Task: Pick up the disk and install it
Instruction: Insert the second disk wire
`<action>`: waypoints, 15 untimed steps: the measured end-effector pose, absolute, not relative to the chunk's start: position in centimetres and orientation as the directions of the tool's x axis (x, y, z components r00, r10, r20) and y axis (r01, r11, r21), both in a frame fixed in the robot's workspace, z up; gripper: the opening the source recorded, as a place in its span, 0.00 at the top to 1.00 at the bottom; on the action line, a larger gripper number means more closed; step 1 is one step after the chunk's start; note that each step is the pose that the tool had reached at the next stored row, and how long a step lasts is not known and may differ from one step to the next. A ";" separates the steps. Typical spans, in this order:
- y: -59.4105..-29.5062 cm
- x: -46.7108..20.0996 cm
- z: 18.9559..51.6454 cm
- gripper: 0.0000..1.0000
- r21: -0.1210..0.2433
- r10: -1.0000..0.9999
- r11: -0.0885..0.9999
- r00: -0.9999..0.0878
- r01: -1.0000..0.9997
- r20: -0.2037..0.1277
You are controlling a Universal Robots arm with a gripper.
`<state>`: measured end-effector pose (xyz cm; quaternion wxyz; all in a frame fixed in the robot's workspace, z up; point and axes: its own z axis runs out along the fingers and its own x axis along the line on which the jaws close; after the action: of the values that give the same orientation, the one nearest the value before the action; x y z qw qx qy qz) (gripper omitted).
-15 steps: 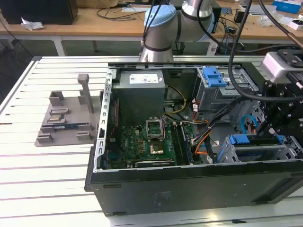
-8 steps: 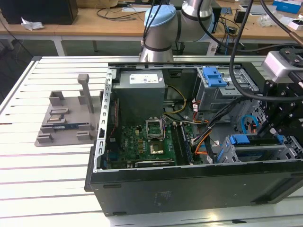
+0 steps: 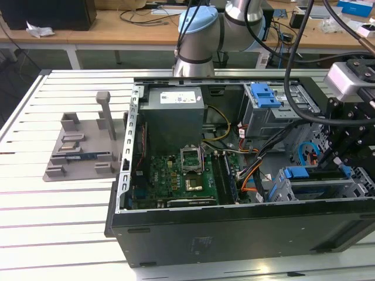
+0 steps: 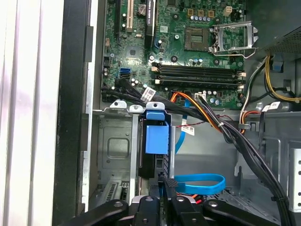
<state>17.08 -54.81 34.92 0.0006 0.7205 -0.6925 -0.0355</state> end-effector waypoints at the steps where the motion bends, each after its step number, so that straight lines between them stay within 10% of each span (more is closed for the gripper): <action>1: -54.8 17.1 34.9 0.84 0.050 -0.998 -0.041 0.038 -0.998 -0.050; 15: -54.8 17.2 34.5 0.84 0.053 -0.998 -0.041 0.038 -0.998 -0.050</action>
<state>17.18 -54.81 34.48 0.0017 0.7205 -0.6925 -0.0366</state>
